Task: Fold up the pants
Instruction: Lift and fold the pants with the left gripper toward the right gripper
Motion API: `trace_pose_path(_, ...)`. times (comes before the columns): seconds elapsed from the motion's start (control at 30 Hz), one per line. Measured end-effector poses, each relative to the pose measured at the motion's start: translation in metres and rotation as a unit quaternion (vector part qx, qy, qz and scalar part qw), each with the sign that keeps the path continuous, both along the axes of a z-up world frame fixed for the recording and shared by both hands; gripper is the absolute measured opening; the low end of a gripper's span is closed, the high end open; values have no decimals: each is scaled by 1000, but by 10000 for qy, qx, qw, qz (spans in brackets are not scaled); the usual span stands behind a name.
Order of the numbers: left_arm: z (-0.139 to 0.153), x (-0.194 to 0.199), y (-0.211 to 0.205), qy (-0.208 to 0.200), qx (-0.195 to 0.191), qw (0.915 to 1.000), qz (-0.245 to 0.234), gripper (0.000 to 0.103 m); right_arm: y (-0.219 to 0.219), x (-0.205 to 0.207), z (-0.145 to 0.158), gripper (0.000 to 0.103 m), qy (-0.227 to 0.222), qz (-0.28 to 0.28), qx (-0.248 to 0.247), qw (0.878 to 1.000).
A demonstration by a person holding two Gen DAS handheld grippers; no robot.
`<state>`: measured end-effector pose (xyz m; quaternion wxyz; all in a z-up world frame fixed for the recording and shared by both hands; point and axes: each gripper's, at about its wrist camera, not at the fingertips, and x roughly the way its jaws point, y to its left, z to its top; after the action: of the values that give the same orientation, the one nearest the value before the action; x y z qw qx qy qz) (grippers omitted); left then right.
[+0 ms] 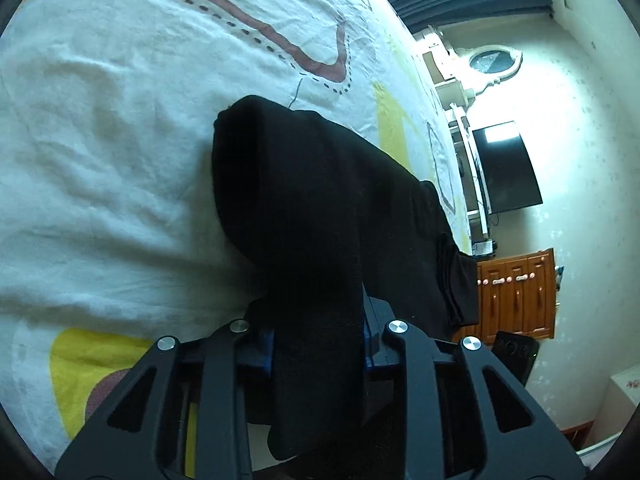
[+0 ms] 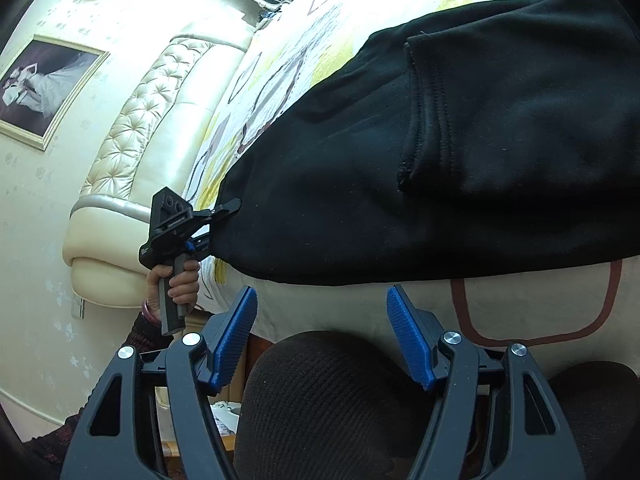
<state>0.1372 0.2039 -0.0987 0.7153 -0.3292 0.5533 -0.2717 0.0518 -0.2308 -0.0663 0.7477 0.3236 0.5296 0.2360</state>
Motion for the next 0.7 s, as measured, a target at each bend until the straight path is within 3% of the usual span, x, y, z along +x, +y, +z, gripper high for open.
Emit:
trace_pose_path(0.1, 18, -4, -7, -260, 169, 9995, -45, 16, -4, -2, 4, 67, -33, -50, 35, 10000)
trace_pose_path(0.37, 116, -10, -57, -1120, -43, 9935, -211, 14, -28, -12, 18, 67, -299, -285, 161, 9990)
trace_pose_path(0.57, 181, -14, -165, -1563, 39, 9838, -873, 14, -54, -27, 27, 67, -525, -567, 340, 9964)
trace_pose_path(0.7, 194, -16, -256, -1700, 215, 9750, -1418, 14, -77, -40, 30, 67, -711, -811, 445, 9932)
